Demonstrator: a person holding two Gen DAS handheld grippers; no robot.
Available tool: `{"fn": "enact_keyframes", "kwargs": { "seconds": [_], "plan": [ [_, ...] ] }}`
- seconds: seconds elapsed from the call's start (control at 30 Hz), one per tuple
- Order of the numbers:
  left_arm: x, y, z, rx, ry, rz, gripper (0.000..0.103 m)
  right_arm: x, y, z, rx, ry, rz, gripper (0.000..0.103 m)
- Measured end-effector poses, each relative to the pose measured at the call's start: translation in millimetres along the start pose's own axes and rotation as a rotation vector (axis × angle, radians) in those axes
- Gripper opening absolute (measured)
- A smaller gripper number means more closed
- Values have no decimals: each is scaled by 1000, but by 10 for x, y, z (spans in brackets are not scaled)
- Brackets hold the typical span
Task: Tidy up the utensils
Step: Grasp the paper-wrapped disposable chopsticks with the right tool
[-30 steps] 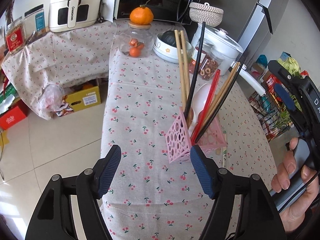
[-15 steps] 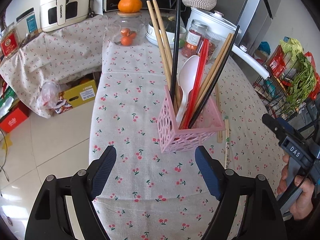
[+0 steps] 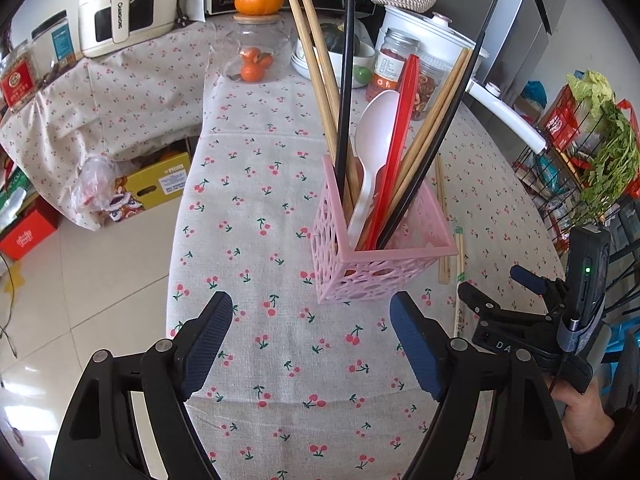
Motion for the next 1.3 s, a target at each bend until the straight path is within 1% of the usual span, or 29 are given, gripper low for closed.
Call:
{"fn": "enact_keyframes", "kwargs": {
  "seconds": [0.2,0.33,0.43,0.5,0.57,0.6,0.67,0.7,0.77,0.8,0.87,0.9,0.93,1.0,1.13,1.17,1.3],
  "plan": [
    [-8,-15,-21,-2,12,-7,83,-40,136,-16,-58,-11,-23,97],
    [9,-54,-21,9,28,-12,83,-12,176,-13,-84,22,0,97],
    [35,-88,-34,10,40,-32,83,-8,177,-4,-96,23,-3,93],
    [54,-109,-43,14,42,-46,83,-17,162,-1,-102,24,0,88],
    [68,-122,-47,17,47,-55,83,-31,140,4,-105,22,5,76],
    [76,-125,-48,18,48,-56,83,-36,130,9,-106,20,6,72],
    [96,-131,-48,20,53,-62,83,-47,106,12,-110,19,14,54],
    [107,-133,-50,21,56,-64,83,-51,98,11,-113,18,18,50],
    [137,-135,-51,23,65,-65,83,-58,87,13,-120,15,28,35],
    [155,-136,-53,24,71,-65,83,-58,83,12,-122,13,32,31],
    [190,-144,-59,28,85,-61,83,-52,80,9,-131,12,40,17],
    [211,-148,-60,31,93,-60,83,-45,80,9,-135,15,46,13],
    [235,-156,-61,35,102,-58,83,-36,80,10,-141,18,51,10],
    [286,-186,-68,43,119,-52,83,-17,79,11,-152,31,63,9],
    [446,-294,-55,63,154,-62,83,70,32,30,-161,52,76,8],
    [501,-331,-45,70,160,-70,83,105,5,48,-158,60,81,5],
    [820,-492,12,102,220,-109,83,331,-142,149,-138,109,99,4]
  ]
}}
Point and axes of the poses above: each gripper's, at about its wrist camera, not at the fingertips, and y roughly the way its jaws point, x to its right, z to its top, the point moved 5 cm from there along y, roughly the way its jaws point, and after that the axes turned 4 degrees about -z, right-handed, at the moved point
